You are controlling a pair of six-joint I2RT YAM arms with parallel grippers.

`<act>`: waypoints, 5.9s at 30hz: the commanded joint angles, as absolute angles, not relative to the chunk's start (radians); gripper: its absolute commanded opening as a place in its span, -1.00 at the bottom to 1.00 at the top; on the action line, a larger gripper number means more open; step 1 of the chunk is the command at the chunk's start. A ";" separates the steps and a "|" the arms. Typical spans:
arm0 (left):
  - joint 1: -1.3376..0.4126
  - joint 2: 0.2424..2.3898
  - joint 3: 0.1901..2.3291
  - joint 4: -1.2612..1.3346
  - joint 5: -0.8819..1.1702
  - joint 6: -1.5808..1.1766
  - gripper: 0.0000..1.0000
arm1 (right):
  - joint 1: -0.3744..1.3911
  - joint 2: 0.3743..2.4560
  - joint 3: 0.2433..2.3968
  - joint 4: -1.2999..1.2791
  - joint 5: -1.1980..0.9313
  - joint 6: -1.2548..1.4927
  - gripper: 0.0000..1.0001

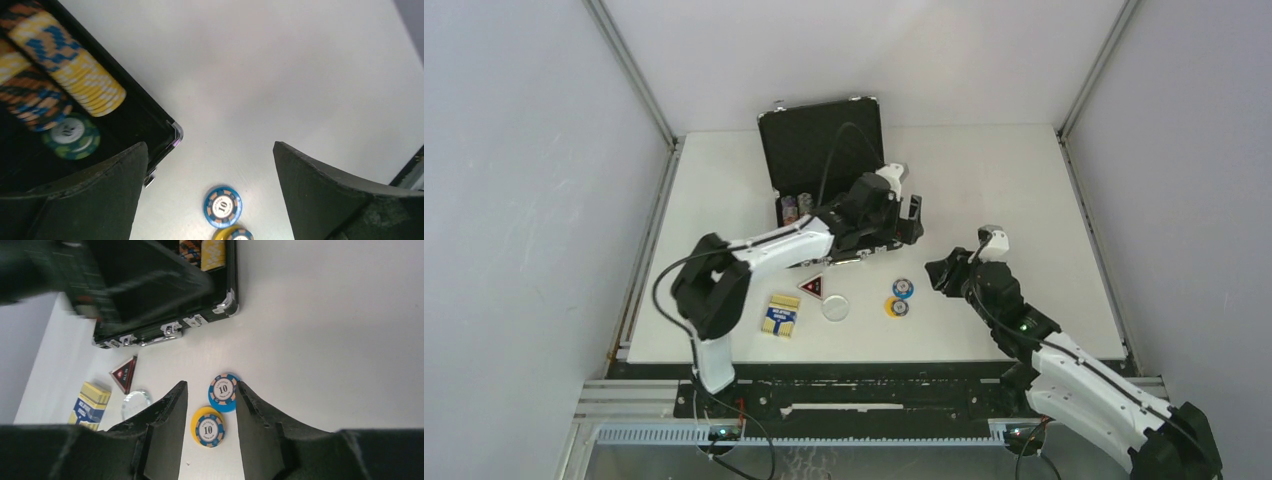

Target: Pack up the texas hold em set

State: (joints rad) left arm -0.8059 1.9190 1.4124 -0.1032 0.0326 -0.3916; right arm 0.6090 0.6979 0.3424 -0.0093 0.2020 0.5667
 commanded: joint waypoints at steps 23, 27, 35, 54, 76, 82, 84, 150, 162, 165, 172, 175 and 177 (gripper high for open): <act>-0.593 1.154 0.681 -0.157 -0.598 -0.626 0.98 | 0.466 1.712 1.026 -0.038 0.051 0.310 -0.09; -0.573 1.147 0.657 -0.156 -0.558 -0.633 0.98 | 0.466 1.737 1.039 -0.042 0.033 0.314 -0.06; -0.571 1.093 0.597 -0.140 -0.540 -0.637 0.98 | 0.467 1.759 1.061 -0.091 0.016 0.299 -0.61; -0.562 1.080 0.597 -0.161 -0.512 -0.627 0.99 | 0.555 1.692 0.939 -0.068 -0.012 0.345 -1.00; -0.552 0.949 0.606 -0.155 -0.537 -0.648 0.94 | 0.805 1.247 0.773 0.049 0.598 0.268 -0.11; -0.554 0.956 0.675 -0.134 -0.520 -0.646 0.97 | 0.891 1.079 0.577 0.100 0.632 0.414 0.24; -0.555 0.976 0.679 -0.098 -0.509 -0.646 0.99 | 0.825 1.083 0.548 0.119 0.505 0.444 0.27; -0.555 1.136 0.577 0.100 -0.451 -0.609 0.92 | 0.870 1.627 0.856 -0.316 0.509 0.591 0.25; -0.556 1.136 0.578 0.097 -0.446 -0.609 0.92 | 0.876 1.621 0.857 -0.328 0.519 0.621 -0.05; -0.555 1.136 0.579 0.095 -0.446 -0.608 0.92 | 0.875 1.611 0.856 -0.327 0.524 0.623 -0.08; -0.555 1.138 0.580 0.095 -0.442 -0.609 0.91 | 0.883 1.580 0.856 -0.325 0.536 0.623 -0.03; -0.556 1.137 0.580 0.095 -0.440 -0.609 0.92 | 0.885 1.572 0.856 -0.328 0.545 0.623 -0.04; -0.556 1.134 0.580 0.094 -0.443 -0.608 0.91 | 0.886 1.562 0.855 -0.328 0.550 0.622 -0.04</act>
